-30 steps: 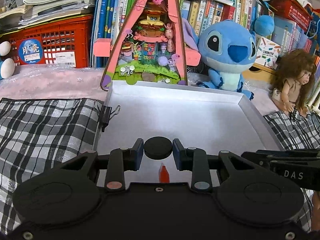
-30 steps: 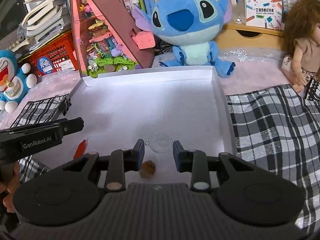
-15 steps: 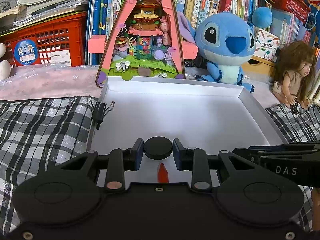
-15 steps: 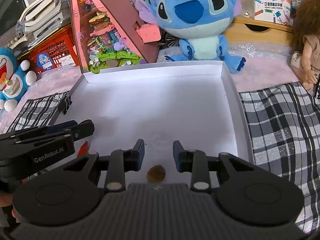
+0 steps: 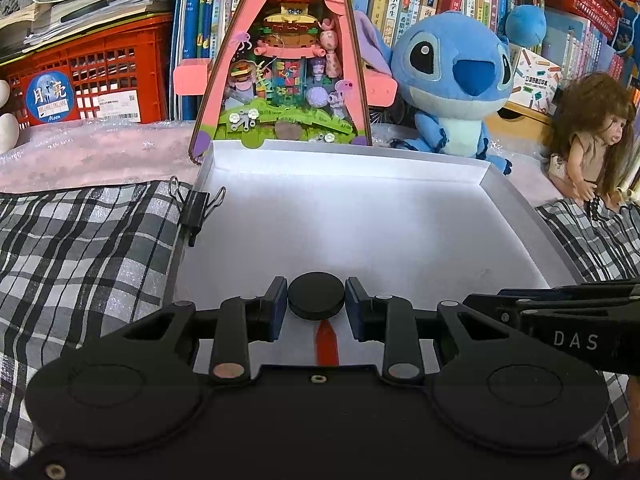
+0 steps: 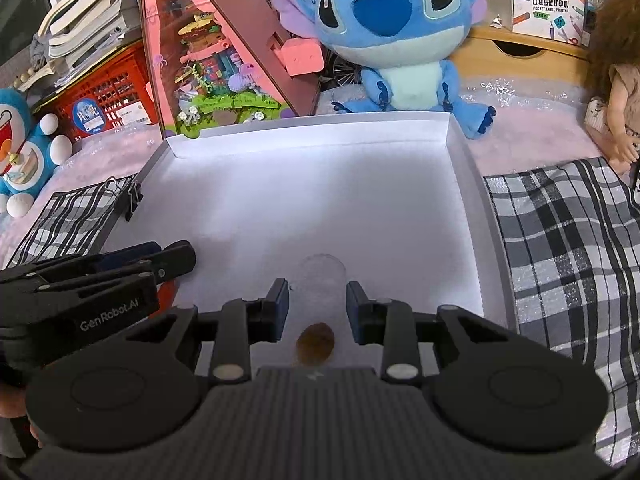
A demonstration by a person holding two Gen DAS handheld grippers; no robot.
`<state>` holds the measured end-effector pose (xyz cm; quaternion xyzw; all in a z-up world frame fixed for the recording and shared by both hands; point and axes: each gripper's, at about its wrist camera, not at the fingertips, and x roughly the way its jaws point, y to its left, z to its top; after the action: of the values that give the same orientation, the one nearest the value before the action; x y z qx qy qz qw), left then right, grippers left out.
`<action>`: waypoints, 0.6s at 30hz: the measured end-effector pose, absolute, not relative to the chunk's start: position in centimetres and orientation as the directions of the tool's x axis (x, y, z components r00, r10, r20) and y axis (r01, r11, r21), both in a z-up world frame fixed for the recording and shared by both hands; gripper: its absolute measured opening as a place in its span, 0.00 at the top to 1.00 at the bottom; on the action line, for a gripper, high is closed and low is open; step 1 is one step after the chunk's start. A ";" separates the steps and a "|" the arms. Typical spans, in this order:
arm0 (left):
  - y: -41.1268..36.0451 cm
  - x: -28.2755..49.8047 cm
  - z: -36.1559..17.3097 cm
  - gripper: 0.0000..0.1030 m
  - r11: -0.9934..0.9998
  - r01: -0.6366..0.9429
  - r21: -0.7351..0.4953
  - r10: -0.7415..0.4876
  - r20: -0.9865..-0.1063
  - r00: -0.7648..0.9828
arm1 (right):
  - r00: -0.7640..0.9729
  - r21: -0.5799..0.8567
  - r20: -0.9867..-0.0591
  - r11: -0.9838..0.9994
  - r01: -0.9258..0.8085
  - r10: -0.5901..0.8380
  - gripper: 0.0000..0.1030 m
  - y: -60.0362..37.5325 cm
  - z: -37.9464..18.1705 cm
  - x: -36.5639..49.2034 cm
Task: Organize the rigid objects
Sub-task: 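Open both tools to release the lids in the tray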
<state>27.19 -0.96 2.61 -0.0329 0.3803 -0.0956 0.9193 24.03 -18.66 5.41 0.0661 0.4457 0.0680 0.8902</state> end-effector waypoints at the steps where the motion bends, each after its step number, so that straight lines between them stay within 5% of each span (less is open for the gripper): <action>1: -1.0 27.2 2.6 0.71 0.980 0.150 -0.133 -0.201 -0.692 0.693 | 0.593 0.177 -0.785 0.982 -0.062 0.179 0.66 -18.7 5.4 24.0; 10: -1.0 27.1 2.7 0.69 0.980 0.147 -0.136 -0.200 -0.691 0.695 | 0.594 0.183 -0.783 0.981 -0.060 0.182 0.63 -18.7 5.4 23.9; 12: -1.0 26.9 3.0 0.58 0.979 0.150 -0.140 -0.205 -0.685 0.699 | 0.599 0.188 -0.778 0.980 -0.060 0.186 0.62 -18.7 5.5 23.8; 18: -1.0 25.4 4.5 0.45 0.978 0.168 -0.127 -0.210 -0.660 0.721 | 0.627 0.194 -0.755 0.979 -0.068 0.193 0.47 -19.3 6.5 22.8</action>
<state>25.42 -0.95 4.48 -0.0292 0.3591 -0.1018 0.9273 22.82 -19.33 6.49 0.0735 0.4257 0.0725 0.8990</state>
